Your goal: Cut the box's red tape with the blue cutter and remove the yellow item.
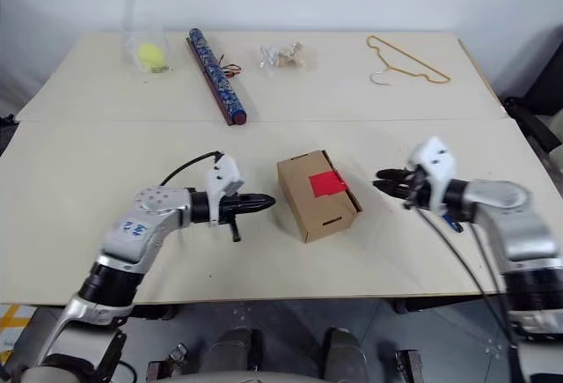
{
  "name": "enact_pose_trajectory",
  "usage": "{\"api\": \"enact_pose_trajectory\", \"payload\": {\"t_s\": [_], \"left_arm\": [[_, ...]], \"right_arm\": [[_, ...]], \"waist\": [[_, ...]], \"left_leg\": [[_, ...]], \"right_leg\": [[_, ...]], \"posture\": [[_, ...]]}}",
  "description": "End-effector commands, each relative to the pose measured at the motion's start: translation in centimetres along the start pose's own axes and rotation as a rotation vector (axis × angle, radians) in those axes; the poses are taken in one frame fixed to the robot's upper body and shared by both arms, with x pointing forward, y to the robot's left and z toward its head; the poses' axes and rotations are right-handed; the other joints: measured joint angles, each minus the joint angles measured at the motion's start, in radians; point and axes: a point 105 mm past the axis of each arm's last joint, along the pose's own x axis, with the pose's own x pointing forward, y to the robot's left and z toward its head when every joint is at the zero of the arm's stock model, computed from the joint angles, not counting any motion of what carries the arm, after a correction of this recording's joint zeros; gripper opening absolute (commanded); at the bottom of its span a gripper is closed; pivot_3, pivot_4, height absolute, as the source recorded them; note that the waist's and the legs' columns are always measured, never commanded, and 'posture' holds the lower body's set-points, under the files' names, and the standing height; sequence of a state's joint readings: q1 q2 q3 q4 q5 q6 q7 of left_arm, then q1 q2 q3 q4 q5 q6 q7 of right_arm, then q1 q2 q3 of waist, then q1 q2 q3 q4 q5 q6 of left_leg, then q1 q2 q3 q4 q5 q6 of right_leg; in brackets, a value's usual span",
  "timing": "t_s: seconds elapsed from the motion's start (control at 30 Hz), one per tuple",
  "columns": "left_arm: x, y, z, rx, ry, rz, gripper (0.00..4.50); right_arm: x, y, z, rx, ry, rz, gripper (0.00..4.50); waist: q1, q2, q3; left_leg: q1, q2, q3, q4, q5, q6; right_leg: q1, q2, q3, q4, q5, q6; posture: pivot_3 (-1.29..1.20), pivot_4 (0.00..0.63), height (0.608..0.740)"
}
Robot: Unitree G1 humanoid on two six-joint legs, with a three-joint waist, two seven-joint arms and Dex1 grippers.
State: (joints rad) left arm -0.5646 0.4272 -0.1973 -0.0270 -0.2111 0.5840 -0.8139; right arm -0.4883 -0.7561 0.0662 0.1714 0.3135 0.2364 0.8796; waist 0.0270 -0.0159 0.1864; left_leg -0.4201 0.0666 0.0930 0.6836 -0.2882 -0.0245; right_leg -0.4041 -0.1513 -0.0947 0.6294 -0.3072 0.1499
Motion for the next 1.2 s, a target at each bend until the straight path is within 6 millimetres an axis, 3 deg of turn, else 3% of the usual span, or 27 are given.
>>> {"api": "enact_pose_trajectory", "payload": {"t_s": [0.03, 0.13, 0.3, 0.43, 0.67, 0.9, 1.03, 1.13, 1.2], "left_arm": [[1.3, -0.1, 0.8, 0.035, 0.015, 0.006, 0.00], [2.0, -0.3, 0.9, 0.036, 0.038, -0.004, 0.00], [2.4, -0.8, 0.8, 0.048, 0.056, -0.035, 0.00], [2.1, -1.7, 0.4, 0.039, 0.073, -0.079, 0.00], [1.0, -2.3, -0.2, 0.040, 0.103, -0.116, 0.00], [0.9, -2.6, 0.0, 0.051, 0.110, -0.132, 0.00], [-0.2, -2.6, 1.7, 0.086, 0.053, -0.181, 0.00], [-2.1, -3.3, 3.4, 0.115, -0.003, -0.309, 0.00], [-3.1, -3.2, 4.5, 0.127, -0.031, -0.367, 0.00]], "right_arm": [[0.9, 0.5, 0.6, -0.068, -0.025, -0.002, 0.03], [1.4, 3.0, 0.3, -0.002, -0.007, 0.101, 0.03], [0.3, 6.8, 0.4, 0.063, 0.045, 0.231, 0.03], [-0.7, 8.1, 0.1, 0.076, 0.092, 0.221, 0.03], [-1.2, 7.5, -1.1, 0.093, 0.138, 0.136, 0.03], [-0.6, 6.9, -0.9, 0.099, 0.120, 0.102, 0.03], [-2.6, 5.1, -0.4, 0.166, 0.121, 0.035, 0.03], [-4.9, 3.8, 1.0, 0.277, 0.120, 0.017, 0.60], [-6.1, 3.0, 2.1, 0.325, 0.114, -0.004, 1.27]], "waist": [[0.002, 0.000, 0.000], [0.001, 0.000, 0.000], [0.000, 0.000, 0.000], [0.000, 0.000, 0.000], [-0.001, 0.000, 0.000], [0.000, 0.000, 0.000], [0.001, 0.000, 0.000], [0.000, 0.000, 0.000], [0.000, 0.000, 0.000]], "left_leg": [[0.000, 0.000, 0.000, 0.000, 0.000, 0.000], [-0.001, 0.000, 0.000, -0.001, 0.000, 0.001], [-0.001, 0.000, 0.000, -0.004, 0.000, 0.001], [-0.001, 0.000, 0.000, -0.002, -0.001, 0.001], [0.000, 0.000, 0.000, -0.001, -0.001, 0.001], [0.000, 0.000, 0.000, -0.001, -0.001, 0.001], [-0.001, 0.000, 0.000, -0.001, -0.001, 0.001], [-0.001, 0.000, 0.000, -0.001, -0.001, 0.001], [-0.001, 0.000, 0.000, -0.001, -0.001, 0.001]], "right_leg": [[0.000, 0.000, 0.000, 0.001, 0.000, 0.000], [0.000, 0.000, 0.000, -0.001, 0.000, 0.001], [0.000, 0.001, -0.001, -0.002, 0.000, 0.001], [0.000, 0.001, -0.001, -0.001, 0.000, 0.001], [0.000, 0.001, 0.000, -0.001, 0.000, 0.000], [0.000, 0.000, 0.000, 0.000, 0.001, 0.000], [0.000, 0.000, 0.000, 0.000, 0.001, 0.000], [0.000, 0.000, 0.000, -0.001, 0.001, 0.000], [0.000, 0.001, 0.000, 0.000, 0.001, 0.000]], "posture": [[0.00, 0.150, 0.740], [0.00, 0.150, 0.740], [0.00, 0.150, 0.740], [0.00, 0.150, 0.740], [0.00, 0.150, 0.740], [0.00, 0.150, 0.740], [0.00, 0.150, 0.740], [0.00, 0.150, 0.740], [0.00, 0.150, 0.740]]}}
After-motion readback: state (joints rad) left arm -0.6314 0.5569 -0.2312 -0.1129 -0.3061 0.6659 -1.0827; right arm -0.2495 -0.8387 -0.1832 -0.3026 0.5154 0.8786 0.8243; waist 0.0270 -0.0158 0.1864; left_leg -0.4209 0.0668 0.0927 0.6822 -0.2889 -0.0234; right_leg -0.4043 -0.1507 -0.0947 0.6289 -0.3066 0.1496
